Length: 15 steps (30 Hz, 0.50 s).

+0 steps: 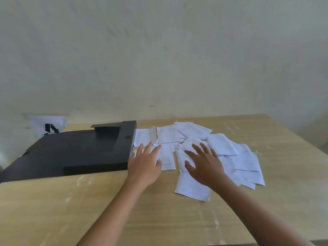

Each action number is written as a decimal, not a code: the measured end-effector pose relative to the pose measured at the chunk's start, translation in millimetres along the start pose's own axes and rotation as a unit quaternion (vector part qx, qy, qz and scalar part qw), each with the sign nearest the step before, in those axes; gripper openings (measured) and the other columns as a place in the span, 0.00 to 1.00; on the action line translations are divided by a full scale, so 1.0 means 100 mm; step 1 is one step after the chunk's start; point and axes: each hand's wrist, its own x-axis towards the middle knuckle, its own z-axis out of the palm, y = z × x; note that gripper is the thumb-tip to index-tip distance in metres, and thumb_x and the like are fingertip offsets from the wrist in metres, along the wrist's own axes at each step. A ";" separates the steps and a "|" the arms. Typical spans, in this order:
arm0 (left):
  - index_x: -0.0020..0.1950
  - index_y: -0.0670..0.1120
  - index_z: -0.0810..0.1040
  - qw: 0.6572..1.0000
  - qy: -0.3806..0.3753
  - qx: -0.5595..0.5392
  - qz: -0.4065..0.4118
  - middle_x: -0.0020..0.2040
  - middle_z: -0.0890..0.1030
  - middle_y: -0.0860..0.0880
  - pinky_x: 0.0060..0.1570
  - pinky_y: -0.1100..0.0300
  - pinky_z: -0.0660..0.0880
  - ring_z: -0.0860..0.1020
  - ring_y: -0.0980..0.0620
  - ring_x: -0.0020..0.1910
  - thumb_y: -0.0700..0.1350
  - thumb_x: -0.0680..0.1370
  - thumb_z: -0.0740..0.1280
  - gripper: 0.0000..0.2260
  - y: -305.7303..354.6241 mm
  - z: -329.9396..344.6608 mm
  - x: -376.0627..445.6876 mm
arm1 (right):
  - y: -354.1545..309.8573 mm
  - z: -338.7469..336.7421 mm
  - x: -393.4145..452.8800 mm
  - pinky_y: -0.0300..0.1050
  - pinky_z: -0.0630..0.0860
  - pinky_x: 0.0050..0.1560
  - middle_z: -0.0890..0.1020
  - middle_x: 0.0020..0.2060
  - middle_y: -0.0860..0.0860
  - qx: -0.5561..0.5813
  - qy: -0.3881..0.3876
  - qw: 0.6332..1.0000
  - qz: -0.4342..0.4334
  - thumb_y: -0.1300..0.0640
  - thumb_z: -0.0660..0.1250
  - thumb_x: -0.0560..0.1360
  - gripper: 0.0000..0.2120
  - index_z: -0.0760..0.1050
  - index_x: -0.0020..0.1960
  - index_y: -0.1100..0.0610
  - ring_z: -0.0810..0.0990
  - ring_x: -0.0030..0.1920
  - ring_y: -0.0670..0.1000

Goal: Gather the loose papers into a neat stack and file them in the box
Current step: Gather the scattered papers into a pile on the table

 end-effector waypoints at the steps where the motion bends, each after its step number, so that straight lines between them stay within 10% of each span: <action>1: 0.83 0.58 0.55 1.000 -0.021 0.002 -0.002 0.84 0.54 0.52 0.79 0.42 0.56 0.51 0.45 0.83 0.51 0.85 0.54 0.25 -0.02 0.04 0.02 | 0.01 0.05 -0.01 0.58 0.52 0.78 0.61 0.79 0.48 0.004 -0.018 1.000 0.002 0.40 0.53 0.81 0.24 0.64 0.76 0.43 0.53 0.80 0.55; 10: 0.81 0.58 0.61 0.993 -0.080 0.032 -0.085 0.80 0.64 0.47 0.69 0.45 0.67 0.63 0.42 0.76 0.59 0.84 0.51 0.24 -0.09 0.33 0.27 | -0.01 0.47 -0.02 0.57 0.53 0.76 0.66 0.76 0.48 0.066 -0.016 0.998 0.018 0.37 0.41 0.74 0.32 0.69 0.72 0.42 0.59 0.77 0.55; 15: 0.73 0.58 0.71 0.992 -0.042 0.078 -0.087 0.65 0.73 0.48 0.53 0.48 0.67 0.70 0.45 0.63 0.64 0.82 0.50 0.24 0.08 0.35 0.28 | 0.01 0.49 -0.02 0.54 0.47 0.78 0.63 0.77 0.46 0.082 -0.015 0.996 0.027 0.41 0.51 0.80 0.24 0.65 0.75 0.41 0.54 0.79 0.52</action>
